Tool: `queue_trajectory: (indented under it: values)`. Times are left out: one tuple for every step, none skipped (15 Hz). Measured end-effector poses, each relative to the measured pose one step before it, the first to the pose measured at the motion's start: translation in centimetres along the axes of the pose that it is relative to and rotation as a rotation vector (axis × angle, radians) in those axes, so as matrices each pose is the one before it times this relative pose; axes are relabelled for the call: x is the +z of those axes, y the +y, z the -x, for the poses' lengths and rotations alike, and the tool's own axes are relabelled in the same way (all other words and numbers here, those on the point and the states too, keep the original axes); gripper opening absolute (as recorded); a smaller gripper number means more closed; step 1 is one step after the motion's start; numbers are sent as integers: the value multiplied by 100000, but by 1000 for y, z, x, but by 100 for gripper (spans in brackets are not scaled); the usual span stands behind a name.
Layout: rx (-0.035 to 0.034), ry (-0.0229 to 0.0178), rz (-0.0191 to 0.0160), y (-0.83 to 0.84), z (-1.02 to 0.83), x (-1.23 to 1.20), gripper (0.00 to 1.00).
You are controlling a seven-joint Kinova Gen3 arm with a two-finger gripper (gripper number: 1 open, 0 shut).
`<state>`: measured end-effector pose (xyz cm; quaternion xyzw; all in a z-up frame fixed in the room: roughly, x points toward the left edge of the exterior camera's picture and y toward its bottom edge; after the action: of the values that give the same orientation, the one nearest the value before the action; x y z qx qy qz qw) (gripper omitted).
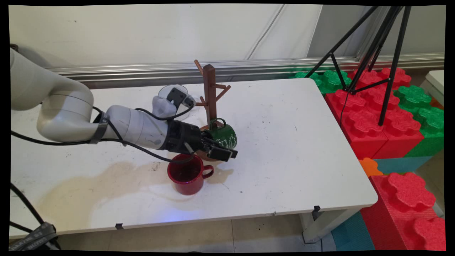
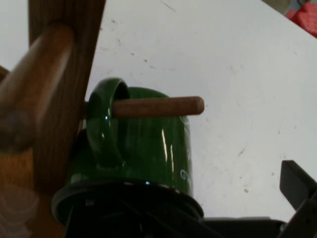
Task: Pick up the green mug from the rack, then place the picked object on the table
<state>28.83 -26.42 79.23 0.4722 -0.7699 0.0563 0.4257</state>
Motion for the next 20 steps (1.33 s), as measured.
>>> queue_trajectory:
  values:
    - [53, 269, 158, -35, 37, 215, 100]
    - [121, 233, 76, -32, 21, 135, 100]
    - [197, 211, -24, -52, 26, 109, 100]
    - [285, 225, -68, -56, 25, 85, 100]
    - [449, 279, -200, -79, 63, 76, 0]
    - [267, 133, -123, -37, 33, 26, 0]
    - [367, 169, -170, -44, 50, -14, 0]
    - [218, 143, -113, -26, 29, -22, 0]
    - [288, 126, -177, -30, 67, -67, 0]
    - [255, 133, -138, -17, 44, -69, 0]
    - [213, 140, -168, -5, 50, -118, 0]
    - [147, 107, -90, 3, 34, -92, 0]
    - [209, 161, -237, 6, 51, -185, 0]
    - [112, 245, -309, 14, 64, -253, 0]
    - [162, 195, -243, 15, 18, -239, 0]
    - [72, 167, -295, 9, 39, -249, 0]
    - [57, 143, -212, 11, 31, -182, 0]
    - [137, 130, -248, 20, 40, -251, 0]
    - [271, 235, -374, 37, 49, -371, 0]
    - [270, 120, -82, 22, -19, -152, 0]
